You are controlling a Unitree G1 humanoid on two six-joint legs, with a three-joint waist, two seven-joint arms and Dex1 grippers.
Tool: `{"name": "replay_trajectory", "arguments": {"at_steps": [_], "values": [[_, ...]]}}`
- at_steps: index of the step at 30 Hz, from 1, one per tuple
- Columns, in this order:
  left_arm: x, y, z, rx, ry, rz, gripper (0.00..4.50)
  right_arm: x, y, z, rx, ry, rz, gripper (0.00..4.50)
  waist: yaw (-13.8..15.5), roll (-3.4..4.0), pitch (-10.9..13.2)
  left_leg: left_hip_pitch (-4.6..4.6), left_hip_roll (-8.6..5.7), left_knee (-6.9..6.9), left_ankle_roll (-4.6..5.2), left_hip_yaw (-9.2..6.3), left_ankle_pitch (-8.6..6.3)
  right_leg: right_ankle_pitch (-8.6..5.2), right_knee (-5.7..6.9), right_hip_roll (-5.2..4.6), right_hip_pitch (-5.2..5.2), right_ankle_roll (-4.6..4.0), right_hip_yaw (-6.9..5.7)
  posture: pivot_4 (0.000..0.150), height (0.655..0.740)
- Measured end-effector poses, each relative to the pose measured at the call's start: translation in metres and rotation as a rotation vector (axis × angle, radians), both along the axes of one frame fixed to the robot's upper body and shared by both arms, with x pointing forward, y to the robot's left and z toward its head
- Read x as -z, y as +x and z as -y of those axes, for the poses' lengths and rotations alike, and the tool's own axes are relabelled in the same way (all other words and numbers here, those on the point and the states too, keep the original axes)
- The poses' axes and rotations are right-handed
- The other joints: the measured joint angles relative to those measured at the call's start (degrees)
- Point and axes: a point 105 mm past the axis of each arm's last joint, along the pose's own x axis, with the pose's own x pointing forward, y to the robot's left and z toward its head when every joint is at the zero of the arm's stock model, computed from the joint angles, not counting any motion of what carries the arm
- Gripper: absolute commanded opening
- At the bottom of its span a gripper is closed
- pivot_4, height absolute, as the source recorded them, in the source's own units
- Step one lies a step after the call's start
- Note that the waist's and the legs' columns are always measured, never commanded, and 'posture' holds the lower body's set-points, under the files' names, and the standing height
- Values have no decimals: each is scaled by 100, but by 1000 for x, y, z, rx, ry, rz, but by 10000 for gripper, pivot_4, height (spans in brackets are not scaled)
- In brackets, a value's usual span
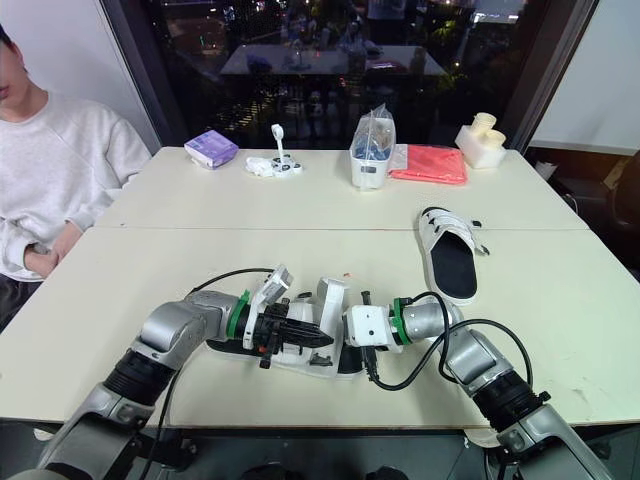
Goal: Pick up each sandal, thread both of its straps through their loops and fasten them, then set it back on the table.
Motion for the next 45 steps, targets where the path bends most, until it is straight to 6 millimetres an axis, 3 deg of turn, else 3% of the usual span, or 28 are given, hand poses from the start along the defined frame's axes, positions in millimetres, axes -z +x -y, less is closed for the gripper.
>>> {"name": "replay_trajectory", "arguments": {"at_steps": [10,25,29,34,45], "values": [[-1,-11,-8,86,-25,37,555,0,0,-2,-4,6,-1,0,-10,1,-1,0,1,-7,2,1,-1,0,0,1,-5,-1,0,1500,7400],[5,-16,-12,195,-13,308,555,1,-1,-3,-8,0,-1,0,-40,16,-27,0,2,-14,10,1,-6,-1,-5,-1,-6,-1,0,1500,7400],[9,-18,-17,213,17,278,18063,1,0,-4,-8,2,1,0,-42,19,-30,0,3,-16,34,1,-19,-1,-5,0,-8,-1,-1,1500,7400],[5,-24,-22,236,21,146,43998,1,0,-4,-7,2,2,0,-46,19,-29,-1,4,-16,37,1,-20,-1,-5,1,-9,-1,-1,1500,7400],[-22,-10,-19,137,-40,-66,44613,1,1,-3,-11,0,8,0,-44,14,-25,-2,5,-14,32,1,-5,-1,-4,4,-8,0,0,1500,7400]]}}
